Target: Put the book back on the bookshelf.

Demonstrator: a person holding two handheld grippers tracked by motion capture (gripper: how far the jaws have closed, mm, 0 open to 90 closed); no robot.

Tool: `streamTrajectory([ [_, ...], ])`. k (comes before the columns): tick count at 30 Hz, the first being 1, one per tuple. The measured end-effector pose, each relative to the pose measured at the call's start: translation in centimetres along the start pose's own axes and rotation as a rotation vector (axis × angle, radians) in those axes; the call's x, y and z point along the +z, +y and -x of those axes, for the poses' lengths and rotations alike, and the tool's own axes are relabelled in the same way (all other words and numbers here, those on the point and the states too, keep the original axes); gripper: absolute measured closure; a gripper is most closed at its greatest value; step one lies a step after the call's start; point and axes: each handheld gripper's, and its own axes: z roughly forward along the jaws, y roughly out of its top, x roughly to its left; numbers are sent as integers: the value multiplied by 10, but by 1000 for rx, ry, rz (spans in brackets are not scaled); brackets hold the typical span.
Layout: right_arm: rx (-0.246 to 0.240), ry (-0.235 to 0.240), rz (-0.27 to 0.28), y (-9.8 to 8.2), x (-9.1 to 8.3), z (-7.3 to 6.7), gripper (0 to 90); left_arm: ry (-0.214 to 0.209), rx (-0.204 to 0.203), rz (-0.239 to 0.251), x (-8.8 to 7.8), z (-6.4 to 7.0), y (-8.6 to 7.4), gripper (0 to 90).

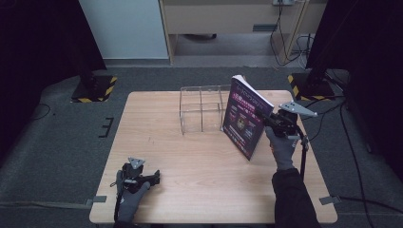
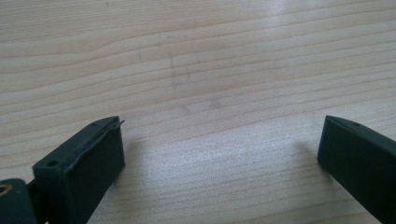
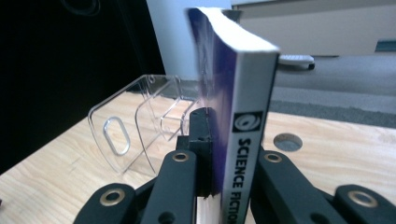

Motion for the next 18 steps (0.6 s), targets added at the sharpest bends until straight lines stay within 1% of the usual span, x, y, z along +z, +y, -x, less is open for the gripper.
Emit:
streamTrajectory([
  [5, -18, -7, 19, 7, 4, -2, 829, -1, 0, 0, 0, 0, 0, 0],
  [11, -34, -7, 32, 18, 17, -7, 828, -1, -1, 1, 0, 0, 0, 0],
  [15, -53, -28, 44, 25, 28, -10, 828, -1, 0, 0, 0, 0, 0, 0],
  [18, -67, -46, 56, 30, 39, -12, 828, -2, 1, 0, 0, 0, 0, 0],
])
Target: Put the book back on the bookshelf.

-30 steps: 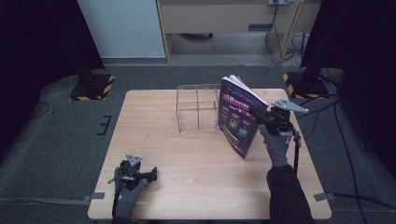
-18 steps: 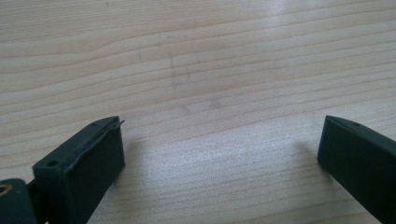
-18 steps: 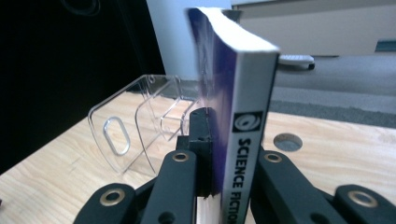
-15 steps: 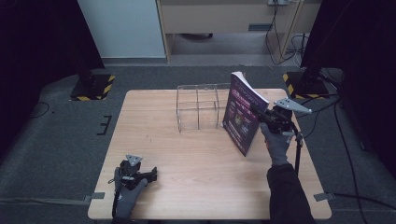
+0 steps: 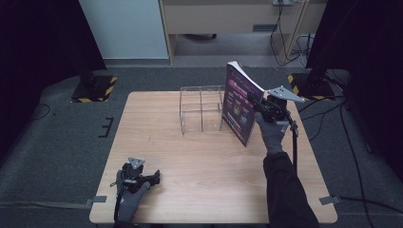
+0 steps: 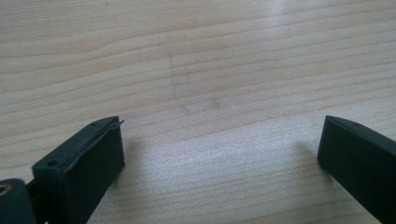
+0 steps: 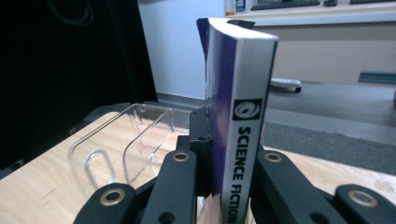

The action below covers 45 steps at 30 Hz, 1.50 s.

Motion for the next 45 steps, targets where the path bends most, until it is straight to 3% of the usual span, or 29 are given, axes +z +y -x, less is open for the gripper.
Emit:
streamTrajectory([
  [9, -10, -42, 41, -4, 29, 1, 828, -2, 2, 0, 0, 0, 0, 0],
  [13, 5, -39, 53, -9, 37, 3, 828, -3, 2, 1, 0, 0, 0, 0],
  [25, 20, -36, 48, -30, 38, 5, 824, -3, 3, 0, 0, 0, 0, 0],
  [29, 18, -84, 15, -27, 35, 5, 812, -2, 3, 1, 0, 0, 0, 0],
  [34, 46, -119, -29, -23, 28, 9, 748, -2, 2, 0, 0, 0, 0, 0],
  [42, 55, -113, -112, -21, 20, 15, 481, -2, 2, 0, 0, 0, 0, 0],
  [45, 45, -103, -79, -21, 10, 16, 408, -2, 4, -1, 0, 0, 0, 0],
])
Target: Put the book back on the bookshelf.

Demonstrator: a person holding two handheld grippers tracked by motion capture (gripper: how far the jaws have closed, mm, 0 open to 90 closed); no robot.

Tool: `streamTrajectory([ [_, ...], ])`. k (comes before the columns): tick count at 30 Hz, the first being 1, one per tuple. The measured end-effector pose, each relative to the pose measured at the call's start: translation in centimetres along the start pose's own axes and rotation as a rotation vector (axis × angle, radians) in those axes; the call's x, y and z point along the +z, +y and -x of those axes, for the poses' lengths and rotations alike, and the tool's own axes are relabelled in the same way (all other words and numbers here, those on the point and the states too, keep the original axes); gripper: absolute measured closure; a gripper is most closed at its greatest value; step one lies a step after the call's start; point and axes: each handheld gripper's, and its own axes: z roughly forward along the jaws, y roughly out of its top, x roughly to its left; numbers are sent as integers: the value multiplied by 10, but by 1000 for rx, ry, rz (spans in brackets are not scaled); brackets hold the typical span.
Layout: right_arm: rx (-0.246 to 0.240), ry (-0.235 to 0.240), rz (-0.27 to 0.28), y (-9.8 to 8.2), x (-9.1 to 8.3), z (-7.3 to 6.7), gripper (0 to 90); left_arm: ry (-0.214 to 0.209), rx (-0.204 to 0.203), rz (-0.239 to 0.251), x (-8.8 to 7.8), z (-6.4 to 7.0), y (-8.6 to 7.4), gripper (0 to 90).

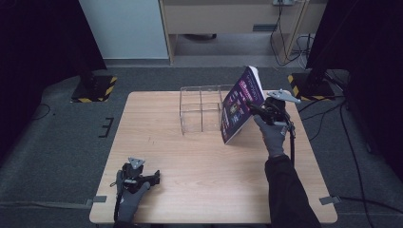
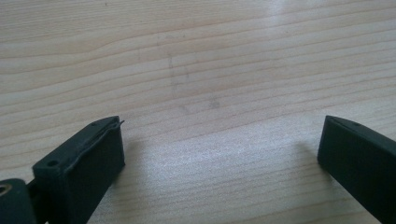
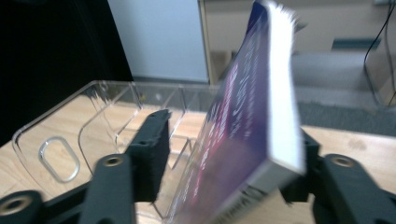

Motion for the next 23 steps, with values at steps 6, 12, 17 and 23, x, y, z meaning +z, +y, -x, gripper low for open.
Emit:
streamTrajectory([
  [6, 4, -6, 52, -2, -28, 8, 250, 1, -1, 0, 0, 0, 0, 0],
  [12, 5, 9, 53, -19, -57, 21, 201, 2, -2, 0, 0, 0, 0, 0],
  [17, -10, 21, -12, -44, -73, 30, 169, 3, -5, 1, 0, 0, 0, 0],
  [23, -19, 7, -119, -85, -79, 41, 152, 3, -5, 1, 0, 0, 0, 0],
])
